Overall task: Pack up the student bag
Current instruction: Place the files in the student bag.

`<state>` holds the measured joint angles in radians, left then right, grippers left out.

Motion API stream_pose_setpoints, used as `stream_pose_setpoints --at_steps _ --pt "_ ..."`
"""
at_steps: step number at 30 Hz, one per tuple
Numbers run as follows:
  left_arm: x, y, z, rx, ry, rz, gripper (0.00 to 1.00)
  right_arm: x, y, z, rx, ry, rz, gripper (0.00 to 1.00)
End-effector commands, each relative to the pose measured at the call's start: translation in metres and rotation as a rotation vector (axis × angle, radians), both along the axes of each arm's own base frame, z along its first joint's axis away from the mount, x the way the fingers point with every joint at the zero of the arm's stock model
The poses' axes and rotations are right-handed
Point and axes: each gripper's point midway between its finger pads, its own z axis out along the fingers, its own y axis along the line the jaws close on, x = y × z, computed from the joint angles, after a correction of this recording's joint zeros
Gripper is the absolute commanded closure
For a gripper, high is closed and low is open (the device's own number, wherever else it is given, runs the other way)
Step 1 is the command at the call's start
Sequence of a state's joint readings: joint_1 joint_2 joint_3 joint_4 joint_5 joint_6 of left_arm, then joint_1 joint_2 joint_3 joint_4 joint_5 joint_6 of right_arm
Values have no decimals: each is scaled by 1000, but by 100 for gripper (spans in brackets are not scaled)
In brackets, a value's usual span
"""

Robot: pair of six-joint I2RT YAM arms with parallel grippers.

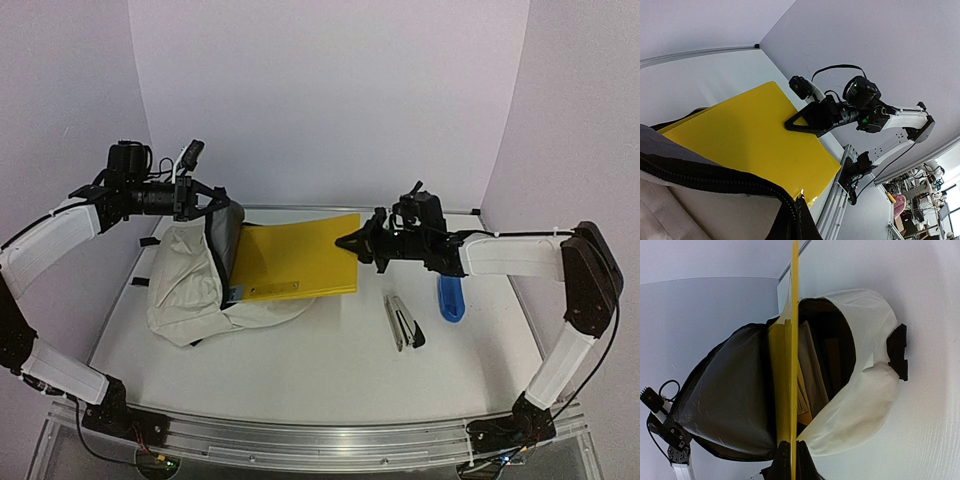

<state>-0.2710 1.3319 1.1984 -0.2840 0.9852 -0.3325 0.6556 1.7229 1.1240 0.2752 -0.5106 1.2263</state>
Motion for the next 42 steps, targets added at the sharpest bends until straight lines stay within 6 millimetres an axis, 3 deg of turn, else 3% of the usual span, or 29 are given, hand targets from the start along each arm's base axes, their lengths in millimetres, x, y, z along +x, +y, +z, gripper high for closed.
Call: stream_pose_setpoints --at_steps 1,10,14,17,24,28,33,42 --pt "-11 3 43 -27 -152 -26 100 -23 9 37 60 -52 120 100" --pt "-38 -11 40 -50 -89 -218 100 6 35 31 20 -116 115 100" --pt "-48 -39 25 5 -32 -312 100 15 51 25 9 -135 129 100" --pt "-53 -60 17 25 -21 -374 100 19 57 10 -18 -132 124 100" --pt "-59 -98 20 -23 -30 -513 100 29 63 -9 -97 -188 83 100" --pt "-62 -117 17 -29 -20 -574 100 30 69 -18 -123 -214 101 100" --pt "-72 -138 10 -22 -9 -635 100 26 94 -22 -128 -258 165 100" --pt "-86 -154 4 -22 3 -672 100 19 133 -40 -112 -267 229 100"
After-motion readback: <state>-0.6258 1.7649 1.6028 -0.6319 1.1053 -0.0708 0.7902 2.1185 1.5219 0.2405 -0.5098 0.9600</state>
